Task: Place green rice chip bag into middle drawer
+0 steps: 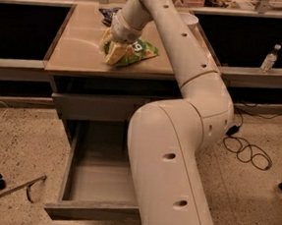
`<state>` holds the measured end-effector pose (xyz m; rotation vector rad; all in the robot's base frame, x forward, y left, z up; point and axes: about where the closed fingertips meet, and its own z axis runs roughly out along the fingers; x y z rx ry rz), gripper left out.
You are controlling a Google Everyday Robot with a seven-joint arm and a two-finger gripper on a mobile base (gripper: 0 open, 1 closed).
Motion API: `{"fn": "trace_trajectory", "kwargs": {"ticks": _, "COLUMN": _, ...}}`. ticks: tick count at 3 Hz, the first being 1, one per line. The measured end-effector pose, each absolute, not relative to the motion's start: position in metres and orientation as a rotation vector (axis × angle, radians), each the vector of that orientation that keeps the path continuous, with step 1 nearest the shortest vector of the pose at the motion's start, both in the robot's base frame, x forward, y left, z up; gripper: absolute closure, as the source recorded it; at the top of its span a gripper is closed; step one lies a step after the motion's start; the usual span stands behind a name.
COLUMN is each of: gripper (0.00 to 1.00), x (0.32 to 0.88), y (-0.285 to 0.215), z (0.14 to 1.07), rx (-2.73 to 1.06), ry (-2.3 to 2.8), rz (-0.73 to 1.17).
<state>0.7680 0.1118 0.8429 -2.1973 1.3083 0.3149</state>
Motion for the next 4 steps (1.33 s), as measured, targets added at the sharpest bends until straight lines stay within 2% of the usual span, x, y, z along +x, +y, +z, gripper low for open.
{"fn": "trace_trajectory", "kwargs": {"ticks": 1, "gripper": 1.00, "x": 0.765, "y": 0.096, "z": 0.877, "rx": -2.140, "ry": 1.277, "rz": 0.227}}
{"fn": "trace_trajectory", "kwargs": {"ticks": 3, "gripper": 1.00, "x": 0.678, "y": 0.058, "z": 1.015, "rx": -1.902, "ry": 1.134, "rz": 0.086}}
{"fn": "trace_trajectory", "kwargs": {"ticks": 4, "gripper": 1.00, "x": 0.618, "y": 0.066, "z": 1.026, "rx": -1.869, "ry": 1.023, "rz": 0.110}}
